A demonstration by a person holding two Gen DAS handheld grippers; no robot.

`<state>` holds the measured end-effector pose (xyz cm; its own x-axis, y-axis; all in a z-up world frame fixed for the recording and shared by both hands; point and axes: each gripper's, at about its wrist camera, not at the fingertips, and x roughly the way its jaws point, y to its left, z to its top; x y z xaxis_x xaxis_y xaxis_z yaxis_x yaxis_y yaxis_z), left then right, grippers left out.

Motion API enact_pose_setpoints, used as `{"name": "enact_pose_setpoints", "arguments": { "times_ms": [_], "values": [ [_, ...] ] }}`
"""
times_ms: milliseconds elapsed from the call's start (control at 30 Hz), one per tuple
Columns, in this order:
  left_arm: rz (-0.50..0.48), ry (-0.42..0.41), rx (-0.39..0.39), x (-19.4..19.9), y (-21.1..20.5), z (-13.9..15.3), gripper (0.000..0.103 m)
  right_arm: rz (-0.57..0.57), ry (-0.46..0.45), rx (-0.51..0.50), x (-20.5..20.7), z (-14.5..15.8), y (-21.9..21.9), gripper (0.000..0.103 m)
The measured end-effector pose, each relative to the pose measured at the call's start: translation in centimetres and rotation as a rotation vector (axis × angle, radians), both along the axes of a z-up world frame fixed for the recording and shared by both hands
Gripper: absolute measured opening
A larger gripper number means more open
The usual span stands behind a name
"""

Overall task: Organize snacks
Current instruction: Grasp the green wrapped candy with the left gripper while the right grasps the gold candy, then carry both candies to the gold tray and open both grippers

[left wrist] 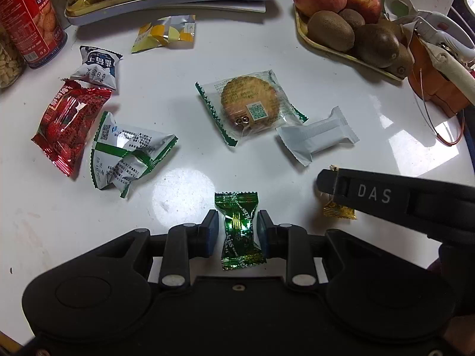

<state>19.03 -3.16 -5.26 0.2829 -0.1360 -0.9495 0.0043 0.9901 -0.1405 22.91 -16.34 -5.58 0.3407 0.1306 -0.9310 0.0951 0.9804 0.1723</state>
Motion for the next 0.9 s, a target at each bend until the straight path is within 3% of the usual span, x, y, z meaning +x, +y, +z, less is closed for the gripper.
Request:
{"name": "enact_pose_setpoints", "arguments": {
  "times_ms": [33,67,400,900],
  "values": [
    [-0.007,-0.001,0.011,0.0,-0.1,0.0,0.026,0.007,0.0,-0.022,0.0,0.0,0.2,0.026],
    [-0.012,-0.002,0.024,0.0,-0.3,0.0,0.022,0.009,-0.001,-0.033,-0.1,0.0,0.2,0.022],
    [-0.004,-0.008,-0.045,-0.2,0.0,0.1,0.021,0.017,-0.023,-0.019,-0.5,0.0,-0.1,0.019],
    [-0.001,-0.056,-0.035,-0.3,0.7,2.0,0.021,0.022,-0.056,-0.013,-0.7,1.7,0.0,0.018]
  ]
}}
